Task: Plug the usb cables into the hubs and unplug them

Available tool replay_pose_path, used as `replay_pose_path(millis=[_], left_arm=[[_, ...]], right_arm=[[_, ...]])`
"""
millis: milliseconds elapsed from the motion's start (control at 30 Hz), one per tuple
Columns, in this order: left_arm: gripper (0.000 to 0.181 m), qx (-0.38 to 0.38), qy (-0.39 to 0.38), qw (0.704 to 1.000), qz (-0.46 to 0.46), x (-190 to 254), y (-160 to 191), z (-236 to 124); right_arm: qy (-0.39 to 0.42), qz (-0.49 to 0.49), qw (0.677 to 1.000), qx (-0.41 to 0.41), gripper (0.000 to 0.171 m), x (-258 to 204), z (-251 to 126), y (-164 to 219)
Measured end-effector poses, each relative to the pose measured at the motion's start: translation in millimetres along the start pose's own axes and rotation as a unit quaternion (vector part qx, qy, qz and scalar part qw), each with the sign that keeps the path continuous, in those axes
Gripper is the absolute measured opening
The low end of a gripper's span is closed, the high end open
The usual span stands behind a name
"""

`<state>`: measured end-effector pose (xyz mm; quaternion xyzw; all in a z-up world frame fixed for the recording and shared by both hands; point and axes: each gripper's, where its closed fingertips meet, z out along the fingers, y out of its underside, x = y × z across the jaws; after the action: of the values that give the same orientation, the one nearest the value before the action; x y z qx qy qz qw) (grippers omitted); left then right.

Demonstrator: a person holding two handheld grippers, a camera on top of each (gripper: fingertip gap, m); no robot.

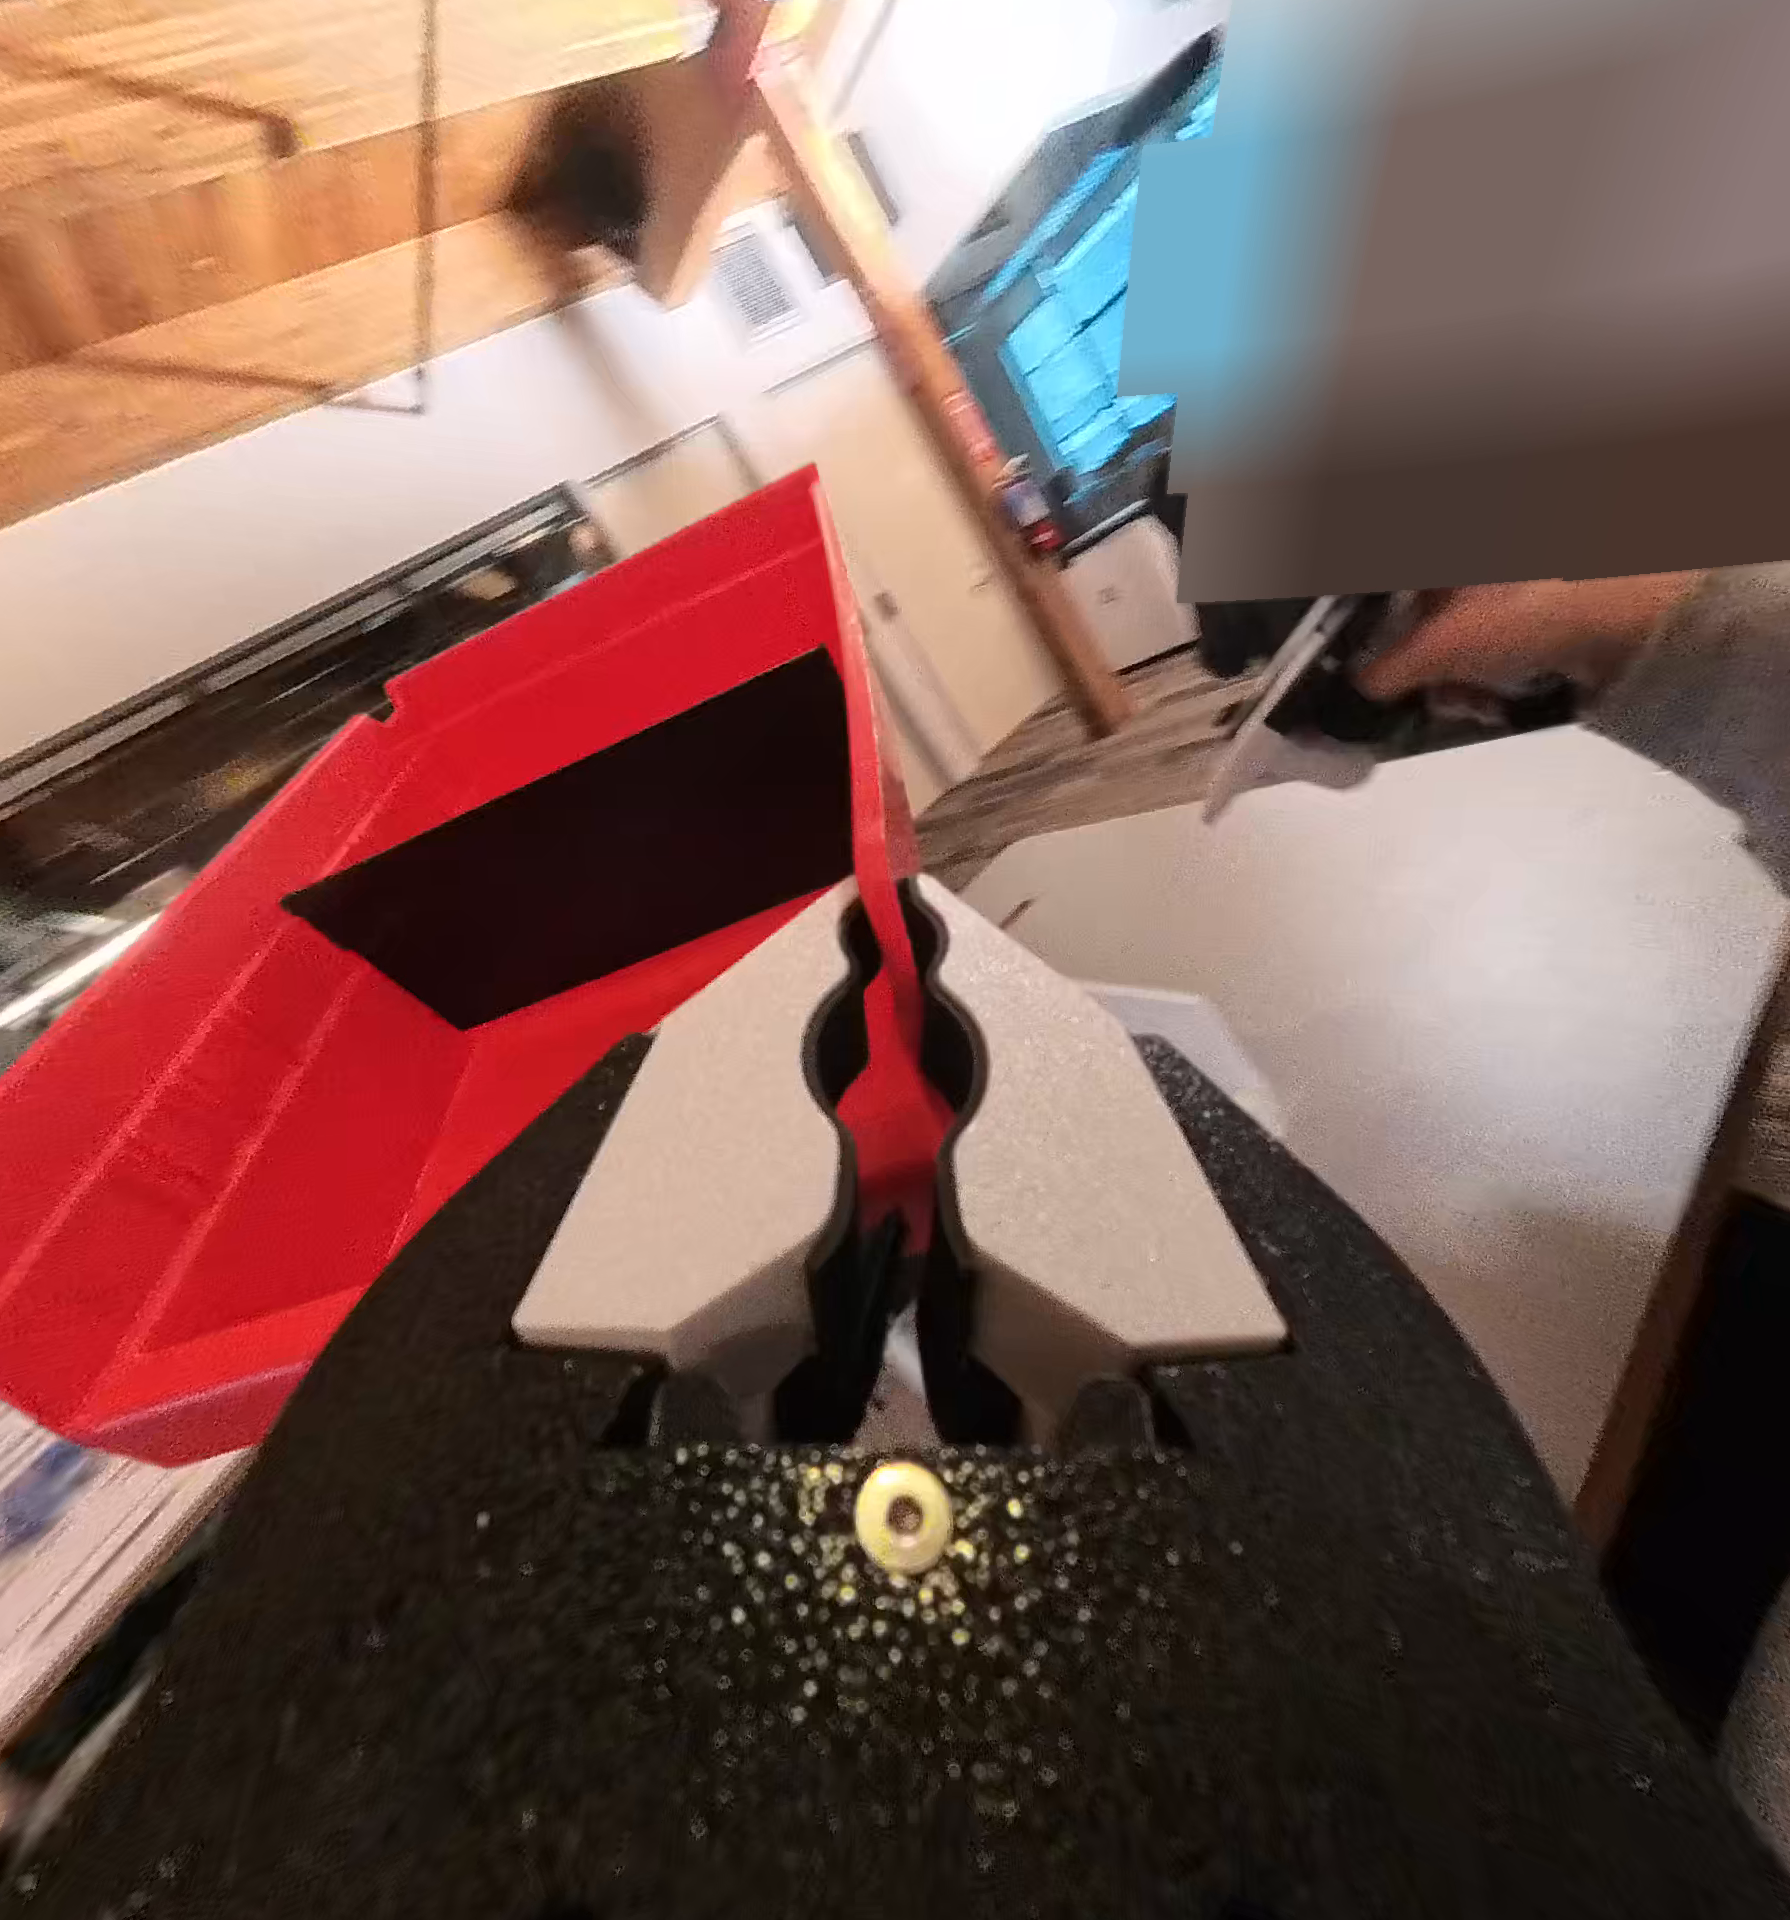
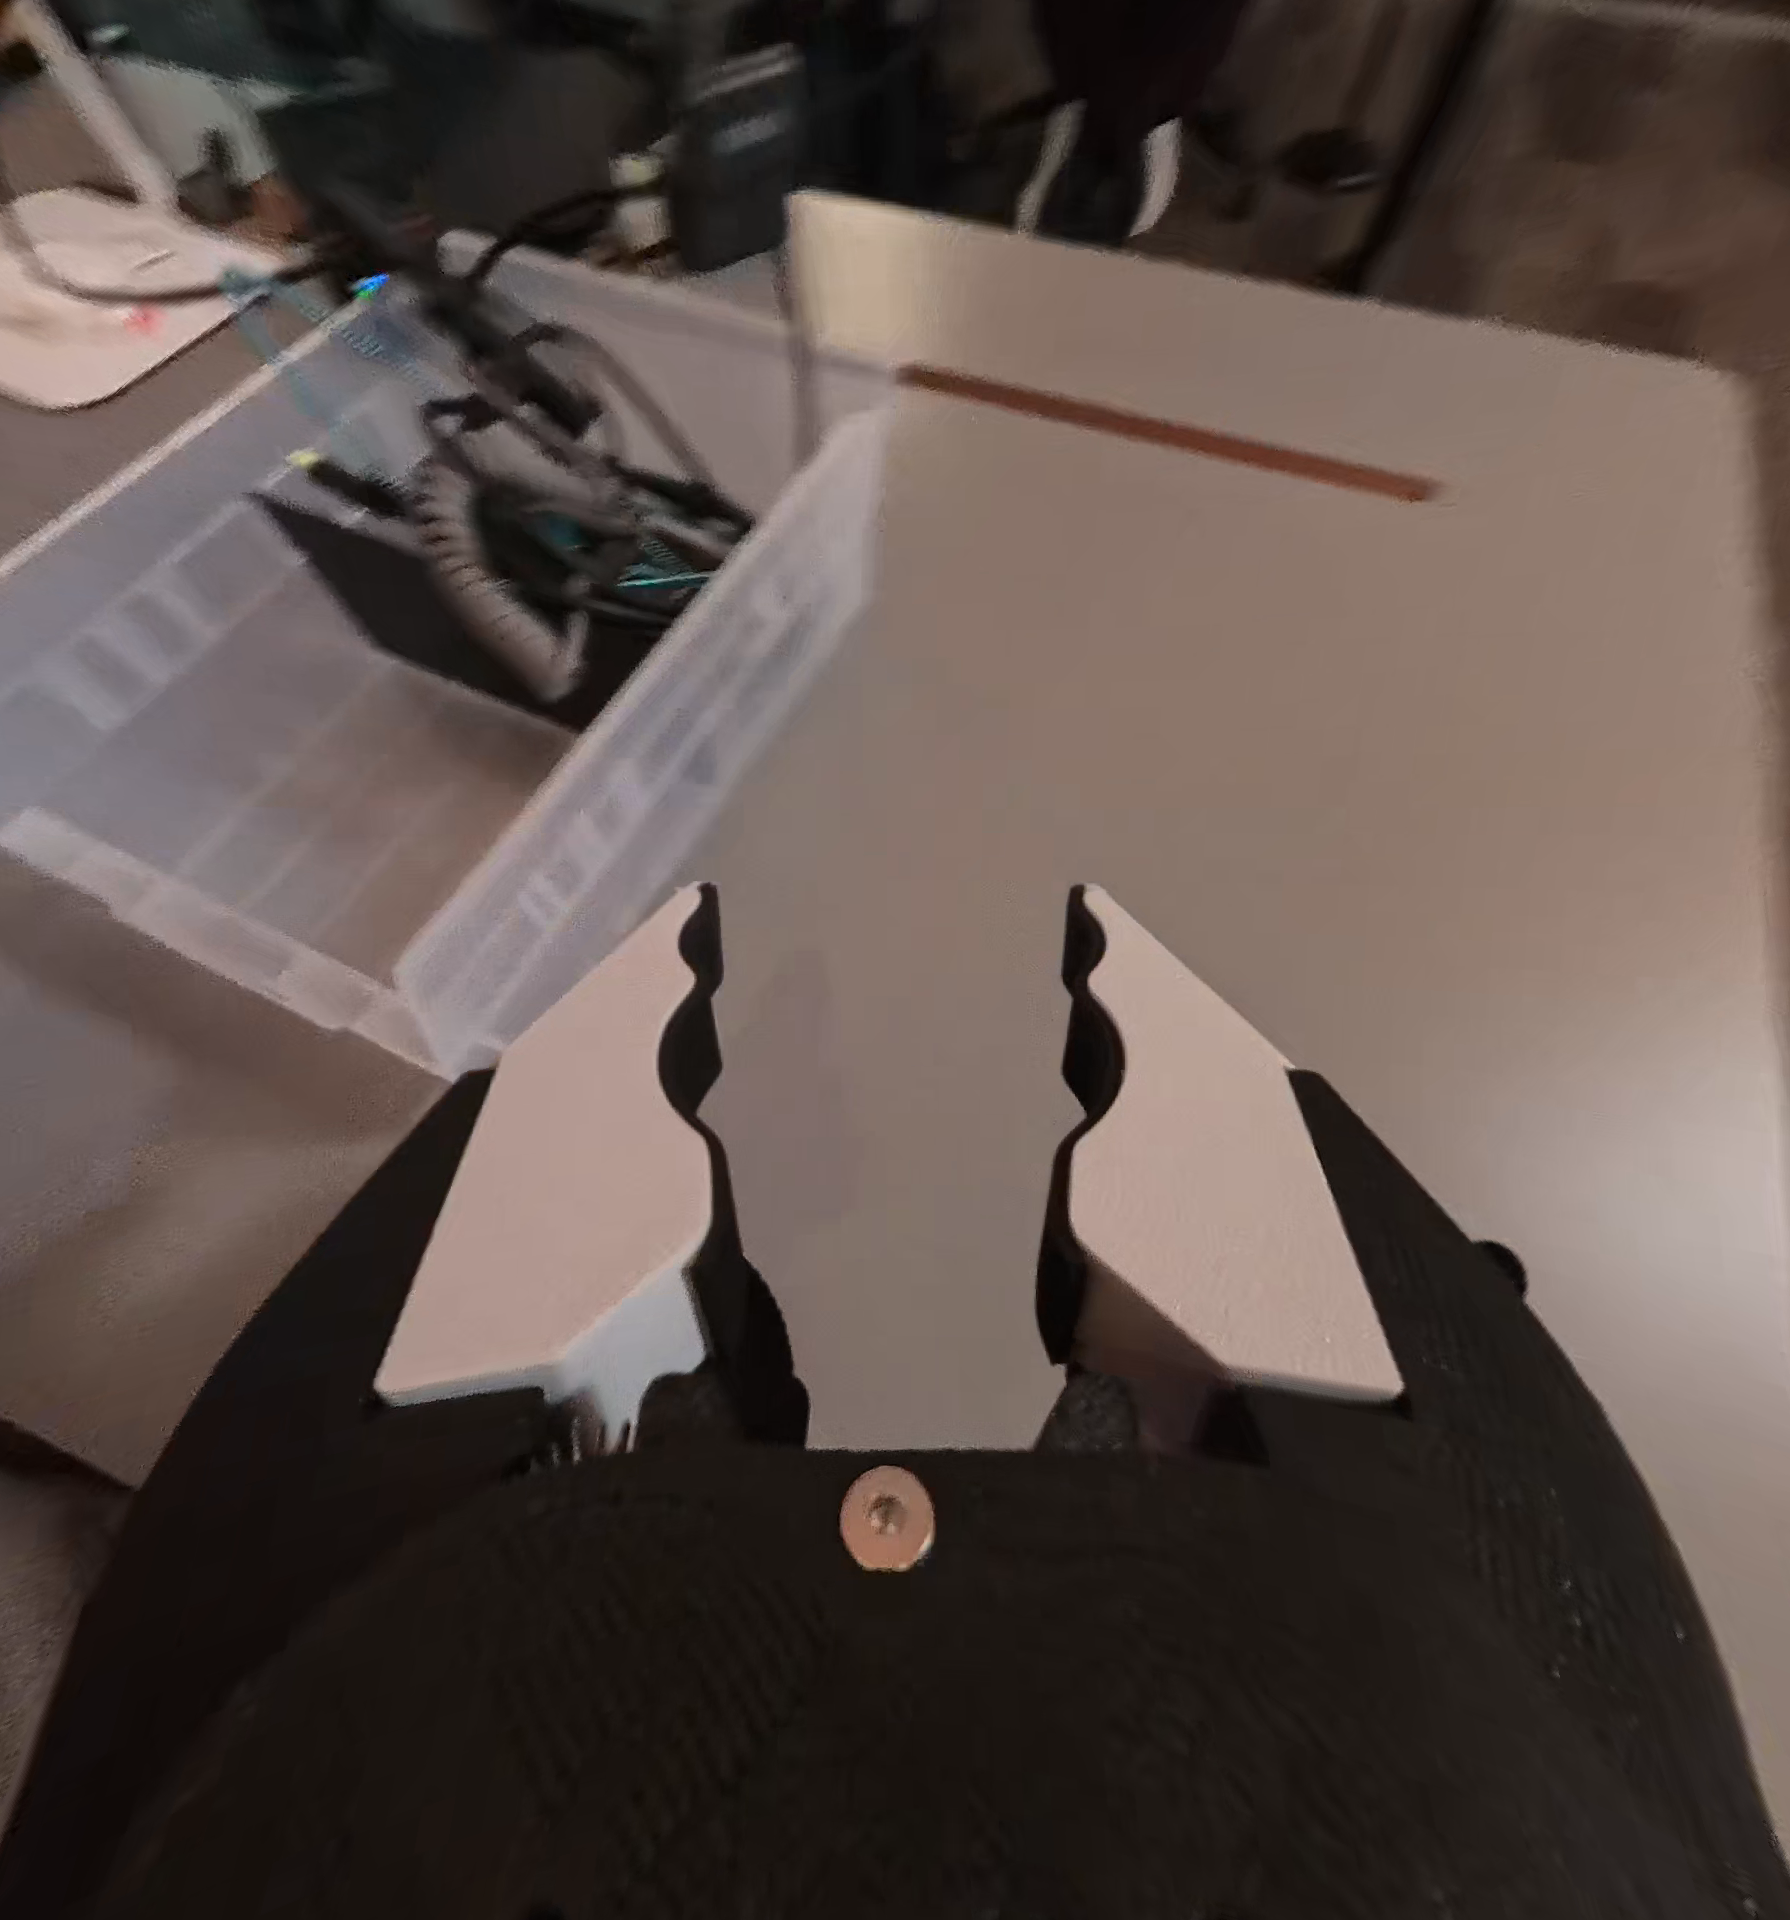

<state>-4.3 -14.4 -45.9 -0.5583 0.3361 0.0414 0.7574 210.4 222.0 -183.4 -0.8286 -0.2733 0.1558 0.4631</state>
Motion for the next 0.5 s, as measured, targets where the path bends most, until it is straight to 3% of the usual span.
replay_pose_path(millis=[33,167,267,367,500], left_arm=[[0.001,0.011,0.033,0.999,0.0,12.3,-6.1,12.5],[0.002,0.064,0.169,0.983,-0.027,68.4,-32.2,67.6],[0.005,0.082,0.244,0.965,-0.059,107.4,-47.2,115.6],[0.003,0.075,0.326,0.935,-0.114,155.7,-55.1,158.4],[0.006,0.045,0.342,0.935,-0.084,207.8,-41.0,207.8]], right_arm=[[0.028,0.006,1.0,0.014,0.062,16.7,-23.4,-3.5],[0.151,0.028,0.979,0.13,0.049,75.9,-131.4,-18.6],[0.179,0.072,0.955,0.224,0.044,98.8,-195.6,-17.4],[0.189,0.088,0.939,0.274,0.043,109.5,-231.9,-12.3],[0.216,0.034,0.921,0.323,0.039,107.0,-259.0,-19.9]])
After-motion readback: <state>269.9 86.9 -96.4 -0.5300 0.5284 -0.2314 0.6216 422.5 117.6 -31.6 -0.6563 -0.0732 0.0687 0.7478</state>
